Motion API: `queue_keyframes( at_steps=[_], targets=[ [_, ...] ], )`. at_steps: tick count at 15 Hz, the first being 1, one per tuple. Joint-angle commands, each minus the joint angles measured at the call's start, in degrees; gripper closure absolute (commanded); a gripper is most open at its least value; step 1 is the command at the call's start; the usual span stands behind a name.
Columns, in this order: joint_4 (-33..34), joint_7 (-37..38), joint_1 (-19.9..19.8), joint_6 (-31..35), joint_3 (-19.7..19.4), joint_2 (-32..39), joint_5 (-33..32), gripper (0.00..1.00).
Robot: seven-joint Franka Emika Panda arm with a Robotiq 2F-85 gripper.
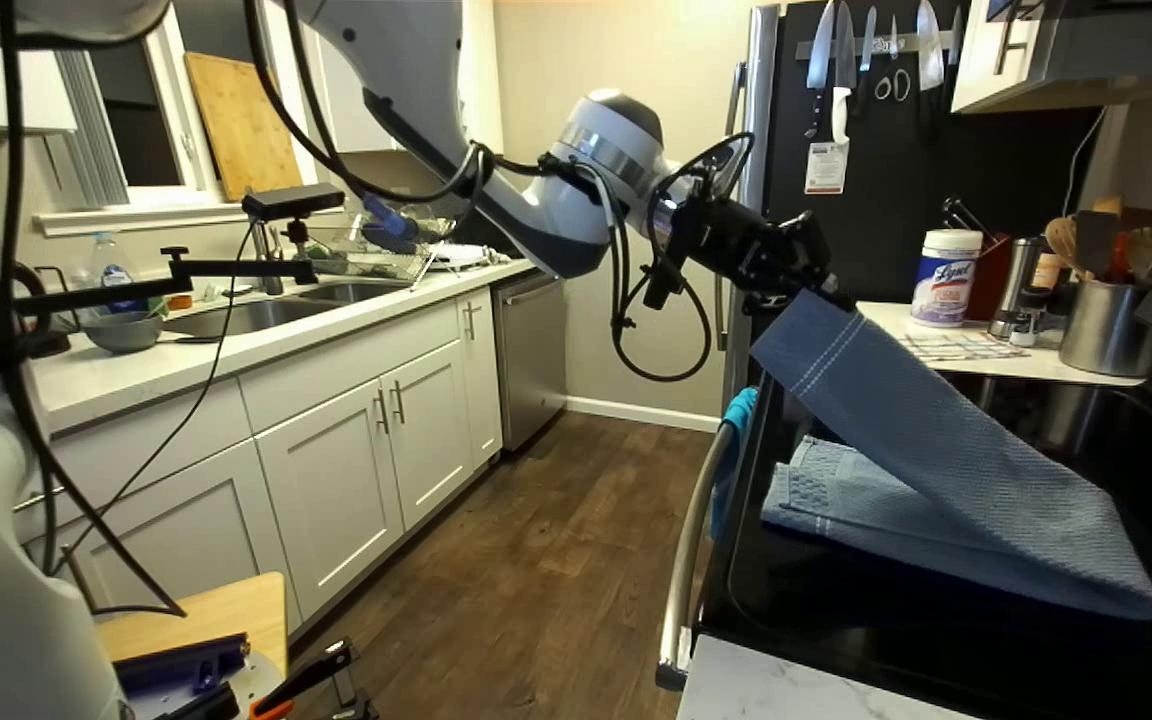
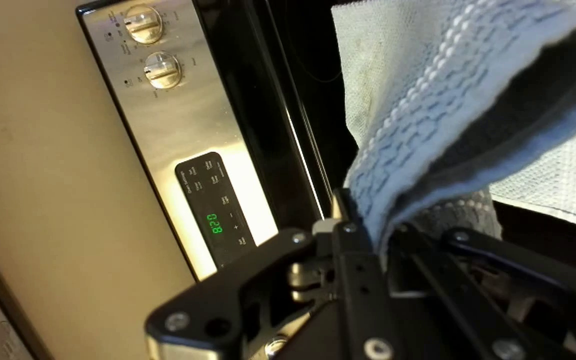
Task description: Put the towel on the oven handle
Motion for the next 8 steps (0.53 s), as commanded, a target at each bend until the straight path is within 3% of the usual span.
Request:
queue_keyframes(
  at_steps=[1,8],
  targets=[
    [-2.3,-3.1,0.1,1.8,0.1,-4.1,1.1,0.99],
    [-4.0,-7.6,1.9,-1.6,1.0,-12.4,-3.0,0.99]
  ],
)
